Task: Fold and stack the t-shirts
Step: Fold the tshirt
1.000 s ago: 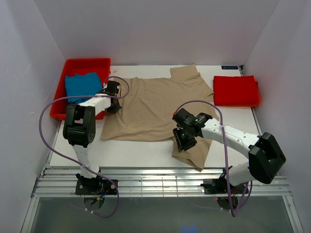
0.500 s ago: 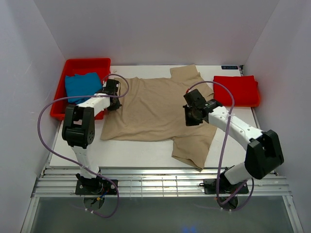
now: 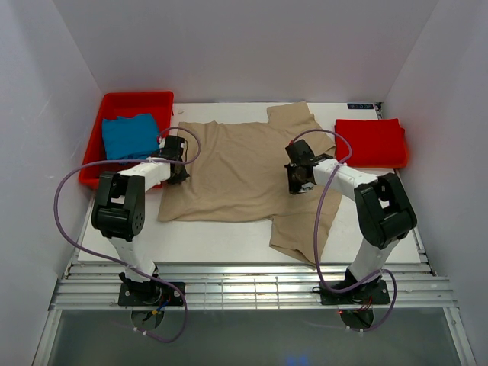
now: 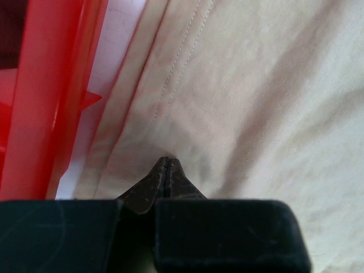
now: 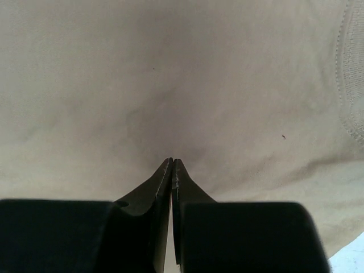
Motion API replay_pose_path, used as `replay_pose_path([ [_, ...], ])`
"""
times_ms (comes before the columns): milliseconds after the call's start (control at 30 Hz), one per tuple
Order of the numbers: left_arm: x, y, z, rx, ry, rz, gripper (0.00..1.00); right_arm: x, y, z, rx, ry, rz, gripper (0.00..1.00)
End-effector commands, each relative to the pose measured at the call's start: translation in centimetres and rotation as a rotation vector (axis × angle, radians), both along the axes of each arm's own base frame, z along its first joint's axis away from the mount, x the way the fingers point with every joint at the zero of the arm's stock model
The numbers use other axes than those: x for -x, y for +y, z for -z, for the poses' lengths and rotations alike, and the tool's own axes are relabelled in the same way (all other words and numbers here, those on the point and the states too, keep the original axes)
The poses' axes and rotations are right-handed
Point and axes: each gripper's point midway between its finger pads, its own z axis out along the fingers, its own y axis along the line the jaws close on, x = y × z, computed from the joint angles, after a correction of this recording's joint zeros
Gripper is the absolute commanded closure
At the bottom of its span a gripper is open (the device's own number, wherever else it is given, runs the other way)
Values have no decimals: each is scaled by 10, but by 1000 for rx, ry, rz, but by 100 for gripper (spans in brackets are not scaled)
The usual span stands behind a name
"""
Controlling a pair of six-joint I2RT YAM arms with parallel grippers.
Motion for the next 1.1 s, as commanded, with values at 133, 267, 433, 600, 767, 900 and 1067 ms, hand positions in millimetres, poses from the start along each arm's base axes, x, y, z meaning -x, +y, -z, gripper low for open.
replay_pose_path([
  [133, 36, 4, 35, -18, 121, -8, 100, 24, -16, 5, 19, -4, -10, 92],
  [267, 49, 6, 42, -23, 152, -19, 100, 48, -26, 23, 32, 57, -3, 92],
  [433, 63, 7, 35, -15, 156, -38, 100, 73, -34, 29, 33, 117, 21, 92],
  [600, 76, 13, 29, -35, 168, -65, 100, 87, -41, 25, 34, 131, 32, 92],
  [767, 89, 12, 29, -20, 185, -68, 100, 94, -44, 23, 29, 130, 34, 92],
  [900, 91, 8, 22, -4, 169, -52, 100, 93, -42, 22, 32, 143, 28, 92],
  [1067, 77, 0, 5, 18, 114, -30, 100, 77, -36, -2, 13, 86, 26, 92],
])
